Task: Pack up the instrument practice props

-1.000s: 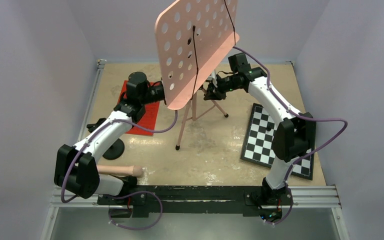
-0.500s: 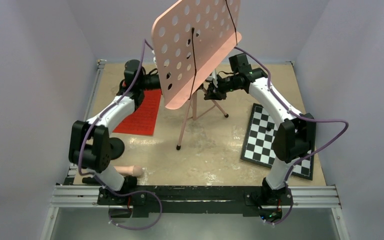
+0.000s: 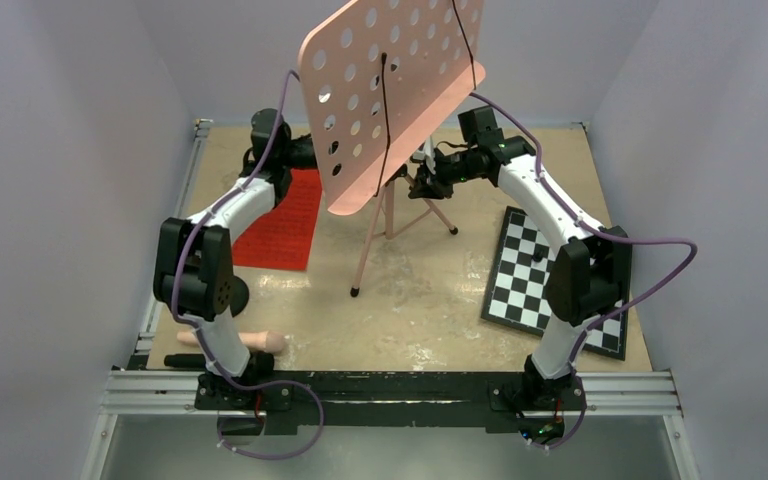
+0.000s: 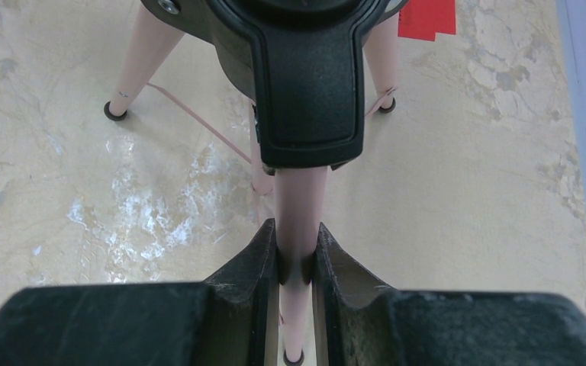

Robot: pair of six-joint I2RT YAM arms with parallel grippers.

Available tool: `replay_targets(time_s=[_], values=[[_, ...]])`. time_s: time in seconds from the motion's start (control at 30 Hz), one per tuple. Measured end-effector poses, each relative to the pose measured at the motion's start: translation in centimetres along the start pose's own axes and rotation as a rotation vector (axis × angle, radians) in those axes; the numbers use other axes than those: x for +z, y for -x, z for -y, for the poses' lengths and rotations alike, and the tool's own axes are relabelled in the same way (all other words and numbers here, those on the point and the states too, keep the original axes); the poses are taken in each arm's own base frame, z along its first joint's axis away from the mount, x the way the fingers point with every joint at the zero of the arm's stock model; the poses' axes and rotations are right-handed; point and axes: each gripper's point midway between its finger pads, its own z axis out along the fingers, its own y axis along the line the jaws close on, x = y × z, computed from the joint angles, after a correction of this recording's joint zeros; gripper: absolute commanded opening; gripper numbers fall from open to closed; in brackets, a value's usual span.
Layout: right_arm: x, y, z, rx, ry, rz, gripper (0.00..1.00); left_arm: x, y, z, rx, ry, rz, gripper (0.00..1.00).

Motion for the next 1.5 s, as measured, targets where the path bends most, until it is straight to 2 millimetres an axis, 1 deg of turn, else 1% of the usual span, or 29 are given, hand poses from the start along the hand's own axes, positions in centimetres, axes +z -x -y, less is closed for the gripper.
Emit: replay_targets(time_s=[0.03,0.07,0.1,0.13,0.23,0.4,0.53,0.6,0.7,0.73,0.77,0.8,0.87,0.9,0.97,1.0,1.03,1.1,1.17,1.23,1.37,1.43,1.5], values=[[0.0,0.0,0.0,0.000,0.000,0.000,0.00,-0.1,0.0,0.1,-0.002,0.000,0.000,0.73],[0.0,0.0,0.0,0.001,0.000,0.000,0.00,-0.2,-0.1,0.2,0.000,0.001,0.001,0.93],[0.0,0.0,0.0,0.001,0.000,0.000,0.00,-0.3,-0.1,0.3,0.006,0.006,0.003,0.98],[0.0,0.0,0.0,0.000,0.000,0.000,0.00,-0.6,-0.1,0.4,0.015,0.015,0.011,0.98],[0.0,0.0,0.0,0.000,0.000,0.000,0.00,-1.9,0.5,0.8,0.036,0.066,0.058,0.99],[0.0,0.0,0.0,0.001,0.001,0.000,0.00,-5.0,2.6,1.4,0.179,0.204,0.175,0.99],[0.0,0.0,0.0,0.001,0.001,0.000,0.00,-5.6,4.3,2.4,0.348,0.297,0.211,0.99],[0.0,0.0,0.0,0.001,0.001,0.000,0.00,-5.9,4.5,2.6,0.467,0.348,0.210,0.99],[0.0,0.0,0.0,0.000,0.000,0.000,0.00,-6.1,4.0,3.1,0.741,0.449,0.174,0.97],[0.0,0.0,0.0,0.000,0.001,0.000,0.00,-6.0,3.4,3.3,0.827,0.470,0.154,0.96],[0.0,0.0,0.0,0.000,0.000,0.000,0.00,-5.9,2.5,3.6,0.950,0.494,0.128,0.95],[0.0,0.0,0.0,0.000,0.000,-0.001,0.00,-5.7,1.4,4.0,1.070,0.507,0.096,0.92],[-0.1,0.0,-0.1,-0.002,-0.002,-0.001,0.00,-5.0,-0.7,4.5,1.304,0.513,0.037,0.82],[-0.1,0.0,-0.1,-0.003,-0.004,-0.002,0.00,-4.7,-1.3,4.7,1.408,0.511,0.014,0.78],[-0.2,-0.1,-0.2,-0.005,-0.008,-0.005,0.00,-4.4,-1.4,4.5,1.574,0.526,-0.025,0.72],[-0.3,-0.1,-0.3,-0.007,-0.010,-0.005,0.00,-4.5,-0.8,4.1,1.655,0.550,-0.044,0.71],[-0.4,-0.1,-0.4,-0.009,-0.012,-0.006,0.00,-4.4,-0.5,3.9,1.686,0.560,-0.053,0.72],[-0.5,-0.1,-0.5,-0.013,-0.016,-0.008,0.00,-4.4,0.6,3.4,1.807,0.599,-0.070,0.71],[-0.6,-0.1,-0.6,-0.018,-0.018,-0.009,0.00,-4.4,0.7,2.8,1.912,0.621,-0.090,0.71],[-0.7,-0.1,-0.7,-0.022,-0.019,-0.008,0.00,-4.1,0.2,1.7,2.031,0.628,-0.125,0.71],[-0.7,-0.1,-0.7,-0.023,-0.020,-0.008,0.00,-3.5,-1.4,-0.6,2.160,0.615,-0.180,0.72],[-0.7,-0.1,-0.7,-0.024,-0.020,-0.008,0.00,-3.3,-1.7,-1.0,2.197,0.610,-0.191,0.73],[-0.7,-0.1,-0.7,-0.022,-0.020,-0.008,0.00,-3.2,-1.5,-0.6,2.238,0.613,-0.182,0.74]])
